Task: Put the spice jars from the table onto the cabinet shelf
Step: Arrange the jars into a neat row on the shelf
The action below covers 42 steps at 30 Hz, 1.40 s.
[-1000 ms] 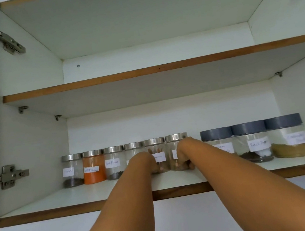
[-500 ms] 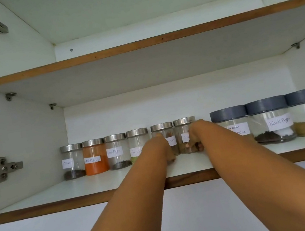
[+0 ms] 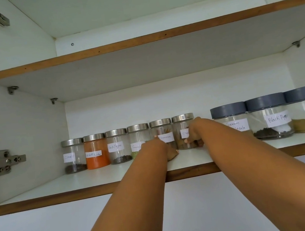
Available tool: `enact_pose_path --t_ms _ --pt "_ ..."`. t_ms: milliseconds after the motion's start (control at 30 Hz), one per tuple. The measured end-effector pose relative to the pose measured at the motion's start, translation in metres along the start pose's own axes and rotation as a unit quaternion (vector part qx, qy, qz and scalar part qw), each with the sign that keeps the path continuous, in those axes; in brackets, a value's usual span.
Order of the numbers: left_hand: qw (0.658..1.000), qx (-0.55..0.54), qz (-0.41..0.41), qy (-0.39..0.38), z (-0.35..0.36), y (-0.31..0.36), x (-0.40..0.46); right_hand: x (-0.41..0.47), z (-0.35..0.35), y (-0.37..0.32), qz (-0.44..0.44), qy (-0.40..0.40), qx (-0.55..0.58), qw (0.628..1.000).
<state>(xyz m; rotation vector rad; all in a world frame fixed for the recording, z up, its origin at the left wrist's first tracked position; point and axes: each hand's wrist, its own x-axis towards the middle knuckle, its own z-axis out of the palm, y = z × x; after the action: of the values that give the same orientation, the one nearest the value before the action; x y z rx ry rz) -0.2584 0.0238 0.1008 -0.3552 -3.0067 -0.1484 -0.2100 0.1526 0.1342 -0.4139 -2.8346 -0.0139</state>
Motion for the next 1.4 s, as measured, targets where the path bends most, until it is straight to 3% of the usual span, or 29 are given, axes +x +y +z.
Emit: enact_pose_path --t_ms 200,333,467,600,833,933,1100,1167,1233,1333,1400 --pt "1.0 -0.001 -0.007 -0.017 0.007 -0.001 0.03 0.002 0.002 0.002 0.005 0.012 0.03 0.999" --pt "1.0 -0.009 -0.015 0.024 0.007 0.001 0.025 -0.001 0.002 0.002 0.02 0.008 0.049 0.999" --pt "0.999 -0.01 -0.023 0.022 0.001 0.004 0.007 -0.013 0.003 0.0 0.015 -0.011 0.022 1.0" --pt "0.999 -0.011 -0.026 0.032 -0.005 0.01 -0.03 -0.038 0.011 -0.008 -0.005 -0.034 0.062 0.997" --pt "0.996 -0.069 0.018 0.044 -0.007 0.019 -0.093 -0.113 0.011 0.014 -0.045 0.09 0.2 0.975" --pt "0.989 -0.105 0.045 0.091 -0.003 0.033 -0.117 -0.134 0.011 0.045 -0.007 0.195 0.279 0.94" --pt "0.96 -0.195 0.136 0.146 0.003 0.086 -0.146 -0.155 -0.003 0.113 0.101 0.314 0.265 0.906" --pt "0.943 -0.23 0.173 0.165 0.003 0.111 -0.16 -0.158 -0.008 0.137 0.176 0.299 0.263 0.9" --pt "0.953 -0.202 0.185 0.128 0.007 0.135 -0.164 -0.158 -0.01 0.154 0.217 0.254 0.299 0.893" --pt "0.976 -0.12 0.178 0.04 0.02 0.159 -0.147 -0.153 -0.013 0.166 0.218 0.188 0.296 0.911" --pt "0.979 -0.104 0.17 0.031 0.026 0.165 -0.131 -0.145 -0.014 0.169 0.204 0.171 0.269 0.926"
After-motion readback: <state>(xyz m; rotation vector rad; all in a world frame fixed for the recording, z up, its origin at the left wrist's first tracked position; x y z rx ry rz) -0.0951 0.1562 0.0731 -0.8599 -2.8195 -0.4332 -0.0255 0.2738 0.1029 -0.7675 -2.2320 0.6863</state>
